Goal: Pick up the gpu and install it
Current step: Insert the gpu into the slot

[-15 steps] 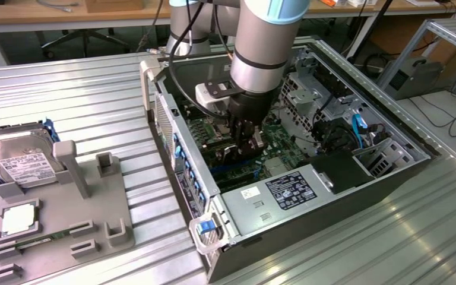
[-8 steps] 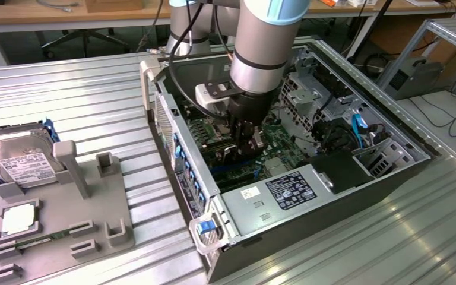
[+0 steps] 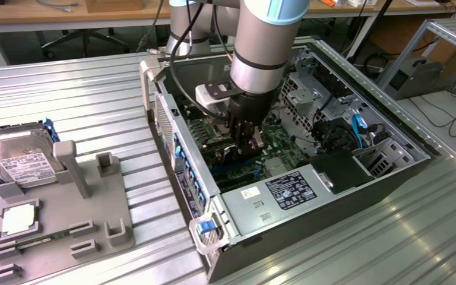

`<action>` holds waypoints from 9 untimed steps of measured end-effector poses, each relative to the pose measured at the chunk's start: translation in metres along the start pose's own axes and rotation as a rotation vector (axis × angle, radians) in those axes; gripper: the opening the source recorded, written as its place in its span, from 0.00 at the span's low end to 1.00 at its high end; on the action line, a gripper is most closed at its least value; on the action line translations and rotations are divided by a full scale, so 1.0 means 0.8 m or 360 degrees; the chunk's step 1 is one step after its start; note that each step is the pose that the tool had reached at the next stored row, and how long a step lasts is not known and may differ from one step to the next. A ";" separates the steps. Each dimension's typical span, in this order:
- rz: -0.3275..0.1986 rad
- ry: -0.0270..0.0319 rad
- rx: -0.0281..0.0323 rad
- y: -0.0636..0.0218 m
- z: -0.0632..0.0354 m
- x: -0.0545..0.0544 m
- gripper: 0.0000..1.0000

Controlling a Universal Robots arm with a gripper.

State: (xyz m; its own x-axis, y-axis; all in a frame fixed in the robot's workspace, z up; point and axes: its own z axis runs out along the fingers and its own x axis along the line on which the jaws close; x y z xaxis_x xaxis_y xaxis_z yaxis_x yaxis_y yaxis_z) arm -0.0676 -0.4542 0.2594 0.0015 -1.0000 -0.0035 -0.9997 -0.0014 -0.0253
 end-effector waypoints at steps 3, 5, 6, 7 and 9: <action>0.0000 0.00003 -0.00001 0.000 0.001 0.000 0.27; 0.0000 0.00005 -0.00002 0.000 0.001 0.000 0.27; 0.0000 0.00002 -0.00001 0.000 0.001 0.000 0.27; 0.0000 0.00002 0.00000 0.000 0.001 0.000 0.27; 0.0000 0.00001 0.00000 0.000 0.001 0.000 0.27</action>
State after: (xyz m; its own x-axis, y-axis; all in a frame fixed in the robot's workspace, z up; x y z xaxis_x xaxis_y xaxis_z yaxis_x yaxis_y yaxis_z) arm -0.0676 -0.4542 0.2583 0.0016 -1.0000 -0.0035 -0.9997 -0.0015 -0.0253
